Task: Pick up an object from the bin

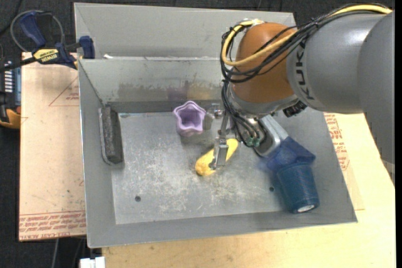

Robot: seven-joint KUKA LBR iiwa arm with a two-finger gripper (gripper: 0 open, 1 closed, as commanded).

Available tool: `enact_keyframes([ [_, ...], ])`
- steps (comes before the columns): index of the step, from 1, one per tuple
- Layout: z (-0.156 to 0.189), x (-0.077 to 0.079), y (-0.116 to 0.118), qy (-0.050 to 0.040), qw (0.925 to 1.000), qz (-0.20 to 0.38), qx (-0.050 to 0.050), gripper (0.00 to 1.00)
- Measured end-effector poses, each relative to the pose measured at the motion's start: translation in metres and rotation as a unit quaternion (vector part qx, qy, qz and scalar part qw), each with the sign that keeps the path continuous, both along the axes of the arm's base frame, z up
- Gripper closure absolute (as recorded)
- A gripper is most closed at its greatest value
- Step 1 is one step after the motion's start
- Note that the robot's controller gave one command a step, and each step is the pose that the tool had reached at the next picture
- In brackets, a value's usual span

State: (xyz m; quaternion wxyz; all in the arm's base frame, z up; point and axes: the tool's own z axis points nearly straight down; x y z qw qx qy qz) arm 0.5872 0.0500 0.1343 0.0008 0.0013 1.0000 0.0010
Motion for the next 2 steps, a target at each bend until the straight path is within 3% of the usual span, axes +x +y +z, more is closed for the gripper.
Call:
enact_keyframes([
  [1,0.0,0.0,0.0,0.0,1.0,0.0,0.0,0.0],
  [2,0.0,0.01,-0.023,-0.001,0.9958,-0.092,0.001,0.0],
])
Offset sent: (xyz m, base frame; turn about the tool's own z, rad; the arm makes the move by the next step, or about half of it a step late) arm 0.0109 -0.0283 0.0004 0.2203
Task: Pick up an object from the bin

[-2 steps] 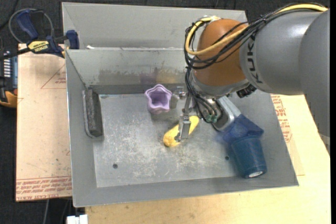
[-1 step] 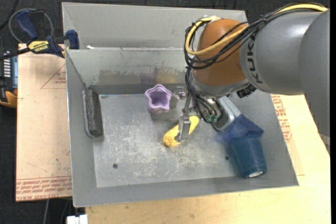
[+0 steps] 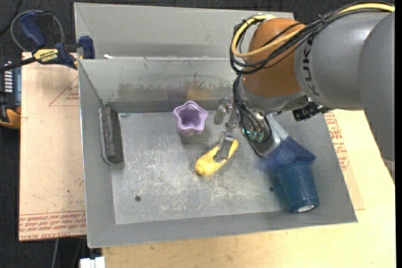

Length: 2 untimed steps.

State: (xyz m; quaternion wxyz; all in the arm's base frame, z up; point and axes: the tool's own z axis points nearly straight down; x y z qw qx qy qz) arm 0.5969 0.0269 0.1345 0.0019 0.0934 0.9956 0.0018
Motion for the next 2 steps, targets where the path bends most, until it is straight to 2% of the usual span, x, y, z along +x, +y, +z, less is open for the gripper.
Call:
enact_keyframes([
  [1,0.0,0.002,-0.005,-0.0001,0.9999,-0.017,0.0,0.0],
  [2,-0.054,-0.009,0.012,0.0023,0.9984,0.056,0.001,0.0],
])
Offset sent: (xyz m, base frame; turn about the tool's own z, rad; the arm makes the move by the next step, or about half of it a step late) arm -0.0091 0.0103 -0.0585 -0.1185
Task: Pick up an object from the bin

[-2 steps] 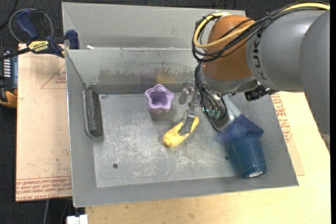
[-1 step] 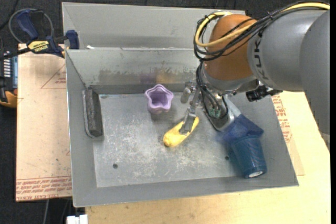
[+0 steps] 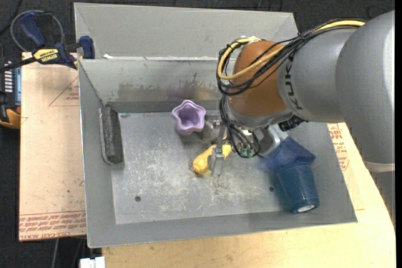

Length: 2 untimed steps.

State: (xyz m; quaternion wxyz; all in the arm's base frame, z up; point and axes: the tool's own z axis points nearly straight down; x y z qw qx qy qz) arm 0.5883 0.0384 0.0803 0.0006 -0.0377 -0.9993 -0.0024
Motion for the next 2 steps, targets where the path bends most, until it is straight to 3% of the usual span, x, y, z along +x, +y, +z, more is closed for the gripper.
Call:
enact_keyframes([
  [1,-0.0102,-0.0509,0.0134,-0.0043,0.9992,0.039,-0.001,1.0],
  [2,-0.0102,-0.0509,0.0134,-0.0043,0.9992,0.039,-0.001,1.0],
])
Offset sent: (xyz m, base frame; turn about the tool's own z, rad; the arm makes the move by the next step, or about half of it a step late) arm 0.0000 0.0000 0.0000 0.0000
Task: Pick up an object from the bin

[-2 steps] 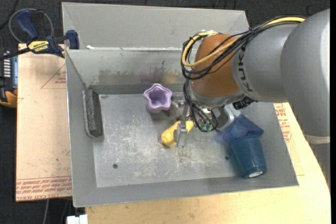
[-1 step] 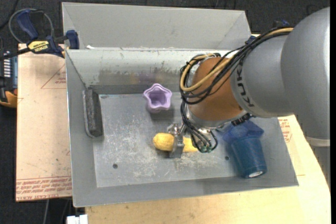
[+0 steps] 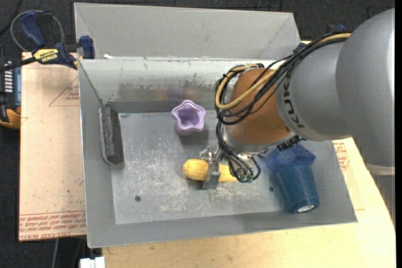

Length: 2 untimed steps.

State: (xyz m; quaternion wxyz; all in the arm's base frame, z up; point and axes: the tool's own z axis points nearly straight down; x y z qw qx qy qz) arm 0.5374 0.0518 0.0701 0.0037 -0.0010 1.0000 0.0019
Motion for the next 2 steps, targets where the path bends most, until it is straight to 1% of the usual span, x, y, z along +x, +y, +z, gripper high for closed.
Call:
enact_keyframes([
  [1,0.001,-0.003,0.006,-0.0002,1.0,0.003,0.0,1.0],
  [2,0.051,0.006,0.022,-0.0015,1.0,0.004,0.001,1.0],
])
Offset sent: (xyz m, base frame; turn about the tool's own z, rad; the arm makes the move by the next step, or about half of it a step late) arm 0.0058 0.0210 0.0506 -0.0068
